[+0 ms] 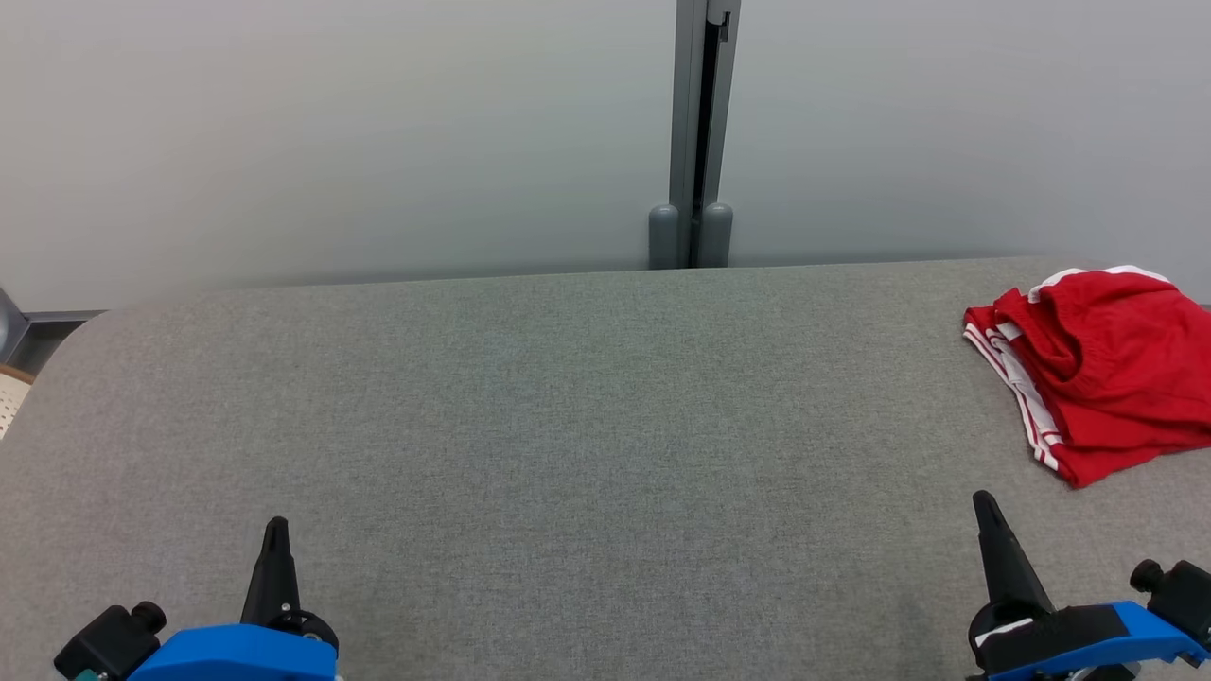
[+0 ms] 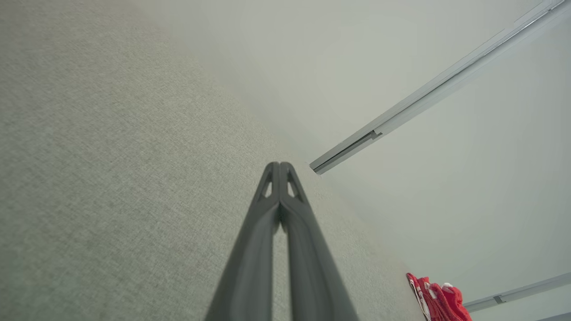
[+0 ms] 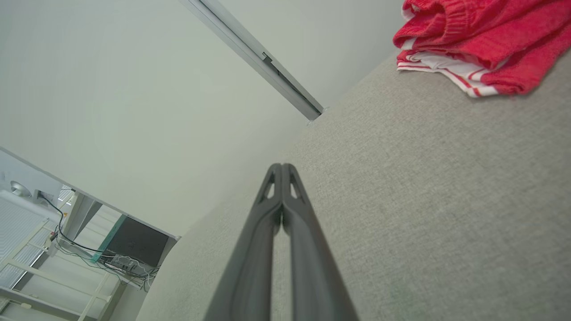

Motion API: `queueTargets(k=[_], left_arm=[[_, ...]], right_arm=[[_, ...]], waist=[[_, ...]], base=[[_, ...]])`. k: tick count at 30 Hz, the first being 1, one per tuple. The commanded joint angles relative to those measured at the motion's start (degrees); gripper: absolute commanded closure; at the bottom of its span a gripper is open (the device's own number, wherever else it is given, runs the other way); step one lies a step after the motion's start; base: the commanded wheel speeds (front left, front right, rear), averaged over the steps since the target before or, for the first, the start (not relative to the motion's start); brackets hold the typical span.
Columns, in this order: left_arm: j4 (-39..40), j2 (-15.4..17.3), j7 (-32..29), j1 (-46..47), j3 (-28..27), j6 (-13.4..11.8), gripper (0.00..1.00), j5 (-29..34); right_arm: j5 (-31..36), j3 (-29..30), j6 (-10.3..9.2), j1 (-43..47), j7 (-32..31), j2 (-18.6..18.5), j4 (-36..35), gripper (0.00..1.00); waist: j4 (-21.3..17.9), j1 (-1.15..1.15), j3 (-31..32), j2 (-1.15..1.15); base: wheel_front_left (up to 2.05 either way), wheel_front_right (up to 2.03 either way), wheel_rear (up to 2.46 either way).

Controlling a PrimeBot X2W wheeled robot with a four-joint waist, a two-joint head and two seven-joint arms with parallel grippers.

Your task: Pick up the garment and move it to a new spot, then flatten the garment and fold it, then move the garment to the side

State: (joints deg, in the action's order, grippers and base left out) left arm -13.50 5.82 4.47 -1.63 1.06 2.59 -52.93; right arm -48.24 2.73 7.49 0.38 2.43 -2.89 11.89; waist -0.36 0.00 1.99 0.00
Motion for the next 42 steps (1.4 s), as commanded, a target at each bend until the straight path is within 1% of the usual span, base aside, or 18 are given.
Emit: queueTargets(k=[1, 25, 42], left_arm=[[0.5, 0.0, -0.6, 2.2, -0.6, 0.5, 1.00, -2.3], [0.1, -1.1, -4.5, 4.4, -3.3, 2.2, 1.00, -15.8], [-0.1, -1.7, -6.8, 5.9, -4.9, 3.2, 1.00, -24.1]], right_arm=[[-2.7, 0.4, 0.00, -1.6, -0.6, -0.2, -0.4, 1.00], [-17.8, 1.6, 0.00, -3.7, -3.6, -0.2, 0.5, 1.00], [-27.1, 2.4, 0.00, -4.8, -5.5, -0.2, 1.1, 1.00]], waist=[[0.0, 0.00, -0.1, 0.00], [0.1, 0.00, -0.7, 0.00], [0.2, 0.00, -1.1, 0.00]], base=[[0.00, 0.00, 0.00], [0.00, 0.00, 0.00], [0.00, 0.00, 0.00]])
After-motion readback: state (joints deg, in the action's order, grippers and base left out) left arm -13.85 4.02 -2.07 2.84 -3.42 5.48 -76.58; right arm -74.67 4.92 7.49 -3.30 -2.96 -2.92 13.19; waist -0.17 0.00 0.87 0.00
